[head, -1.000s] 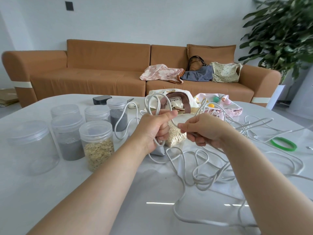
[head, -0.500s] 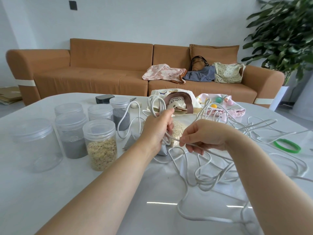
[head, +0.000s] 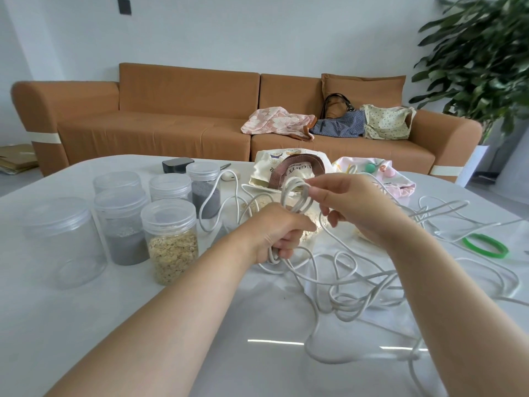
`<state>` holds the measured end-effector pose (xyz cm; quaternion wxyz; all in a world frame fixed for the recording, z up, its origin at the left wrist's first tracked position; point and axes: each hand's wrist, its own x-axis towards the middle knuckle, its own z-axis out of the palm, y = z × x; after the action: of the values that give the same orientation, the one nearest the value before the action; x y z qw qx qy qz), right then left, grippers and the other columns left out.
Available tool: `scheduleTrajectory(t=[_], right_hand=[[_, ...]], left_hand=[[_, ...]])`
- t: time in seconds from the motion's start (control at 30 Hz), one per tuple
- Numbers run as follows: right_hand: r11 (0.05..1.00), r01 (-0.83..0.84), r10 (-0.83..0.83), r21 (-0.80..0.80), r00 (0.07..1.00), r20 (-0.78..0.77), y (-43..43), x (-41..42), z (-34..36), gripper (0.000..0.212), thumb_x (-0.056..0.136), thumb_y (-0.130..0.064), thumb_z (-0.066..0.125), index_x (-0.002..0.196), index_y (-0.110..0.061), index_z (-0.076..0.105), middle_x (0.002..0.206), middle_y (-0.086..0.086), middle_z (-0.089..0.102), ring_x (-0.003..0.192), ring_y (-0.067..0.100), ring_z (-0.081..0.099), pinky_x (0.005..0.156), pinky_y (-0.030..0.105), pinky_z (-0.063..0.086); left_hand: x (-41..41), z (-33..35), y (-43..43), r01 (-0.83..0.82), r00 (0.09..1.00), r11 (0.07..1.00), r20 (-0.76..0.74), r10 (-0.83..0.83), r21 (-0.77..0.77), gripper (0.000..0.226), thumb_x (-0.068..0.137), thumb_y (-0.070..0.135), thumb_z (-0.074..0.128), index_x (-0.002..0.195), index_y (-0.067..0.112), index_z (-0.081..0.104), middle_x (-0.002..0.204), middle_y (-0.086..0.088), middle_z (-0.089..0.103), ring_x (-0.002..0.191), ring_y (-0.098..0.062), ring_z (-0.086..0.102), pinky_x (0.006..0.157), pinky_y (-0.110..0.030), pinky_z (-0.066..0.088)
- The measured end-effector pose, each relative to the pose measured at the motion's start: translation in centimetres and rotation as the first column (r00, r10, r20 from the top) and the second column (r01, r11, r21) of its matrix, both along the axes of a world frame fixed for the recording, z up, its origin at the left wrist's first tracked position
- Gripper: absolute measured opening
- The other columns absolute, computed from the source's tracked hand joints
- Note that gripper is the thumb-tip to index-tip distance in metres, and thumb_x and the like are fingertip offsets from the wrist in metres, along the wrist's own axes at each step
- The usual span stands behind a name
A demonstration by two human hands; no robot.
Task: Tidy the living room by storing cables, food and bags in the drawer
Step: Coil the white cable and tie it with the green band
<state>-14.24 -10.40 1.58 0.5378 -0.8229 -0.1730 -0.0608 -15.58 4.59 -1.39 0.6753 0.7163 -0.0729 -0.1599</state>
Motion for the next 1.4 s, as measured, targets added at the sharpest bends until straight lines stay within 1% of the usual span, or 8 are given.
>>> scheduleTrajectory(t=[0.13,0.3,0.47,0.67,0.9,1.07,1.2,1.4], right_hand=[[0.994,-0.084,0.086,0.072,0.996,-0.027,-0.2,-0.1,0.0,0.006,0.080,-0.011,0.069,0.085,-0.008,0.072,0.067,0.028,0.052,0.047,0.017,0.039,0.047,0.024,0.031],[0.968,-0.205,0.241,0.145,0.921,-0.307,-1.1,-0.2,0.3,0.026,0.062,-0.024,0.070,0.079,-0.005,0.070,0.061,0.004,0.045,0.054,0.009,0.040,0.045,0.017,0.037],[0.874,-0.347,0.474,0.339,0.761,-0.443,-1.5,0.1,-0.2,0.042,0.045,-0.030,0.092,0.069,-0.002,0.070,0.066,0.007,0.046,0.047,0.007,0.042,0.045,0.017,0.039],[0.972,-0.186,0.228,0.145,0.898,-0.376,-0.6,-0.3,0.3,0.017,0.078,-0.018,0.062,0.066,-0.005,0.062,0.051,-0.001,0.045,0.045,0.006,0.037,0.041,0.015,0.034],[0.980,-0.163,0.190,0.117,0.943,-0.275,-1.0,-0.1,0.8,0.024,0.090,-0.028,0.052,0.092,-0.008,0.064,0.079,0.006,0.065,0.060,0.013,0.055,0.053,0.023,0.046],[0.811,-0.518,0.323,-0.273,0.785,-0.528,-1.6,-0.7,0.1,0.028,0.083,-0.026,0.067,0.104,-0.009,0.060,0.082,0.011,0.068,0.067,0.016,0.066,0.059,0.019,0.047],[0.787,-0.512,0.286,-0.345,0.797,-0.531,-1.9,-0.4,-0.1,0.004,0.082,-0.010,0.068,0.084,-0.008,0.066,0.051,0.000,0.052,0.042,0.010,0.043,0.042,0.017,0.037],[0.821,-0.438,0.313,-0.366,0.881,-0.354,-2.6,-0.7,0.6,0.011,0.086,-0.004,0.063,0.078,-0.011,0.068,0.048,-0.006,0.045,0.044,0.006,0.038,0.045,0.015,0.034]], left_hand=[[-0.3,0.2,0.4,0.113,0.994,0.988,-0.010,-0.113,0.109,0.046,0.088,0.002,0.053,0.053,0.019,0.029,0.039,0.004,0.020,0.034,-0.009,0.014,0.043,-0.020,0.015],[-0.5,0.4,1.3,0.320,0.947,0.917,-0.072,-0.312,0.236,0.048,0.091,0.006,0.052,0.053,0.018,0.026,0.040,0.004,0.021,0.035,-0.008,0.014,0.041,-0.018,0.016],[-0.6,0.5,1.4,0.473,0.881,0.814,-0.151,-0.449,0.337,0.051,0.097,0.022,0.048,0.051,0.017,0.025,0.039,0.005,0.021,0.033,-0.007,0.017,0.042,-0.021,0.017],[-0.6,0.3,0.6,0.252,0.963,0.887,-0.009,-0.270,0.386,0.047,0.095,0.024,0.056,0.056,0.019,0.029,0.039,0.005,0.024,0.034,-0.011,0.018,0.042,-0.019,0.025],[-0.1,1.1,0.5,0.047,0.999,0.961,0.026,-0.041,-0.272,0.052,0.097,0.032,0.047,0.050,0.020,0.027,0.039,0.007,0.018,0.032,-0.007,0.015,0.039,-0.020,0.013],[0.3,1.3,1.2,-0.081,0.994,0.864,0.018,0.103,-0.496,0.053,0.098,0.039,0.042,0.052,0.018,0.028,0.038,0.007,0.018,0.031,-0.007,0.016,0.037,-0.016,0.015],[0.5,1.6,1.2,-0.168,0.970,0.900,0.097,0.224,-0.403,0.046,0.099,0.037,0.043,0.060,0.013,0.040,0.036,0.007,0.021,0.030,-0.007,0.018,0.039,-0.016,0.015],[0.8,1.5,2.5,-0.187,0.981,0.982,0.055,0.188,-0.028,0.043,0.099,0.041,0.044,0.071,0.008,0.052,0.040,0.007,0.021,0.031,-0.008,0.017,0.038,-0.015,0.016]])
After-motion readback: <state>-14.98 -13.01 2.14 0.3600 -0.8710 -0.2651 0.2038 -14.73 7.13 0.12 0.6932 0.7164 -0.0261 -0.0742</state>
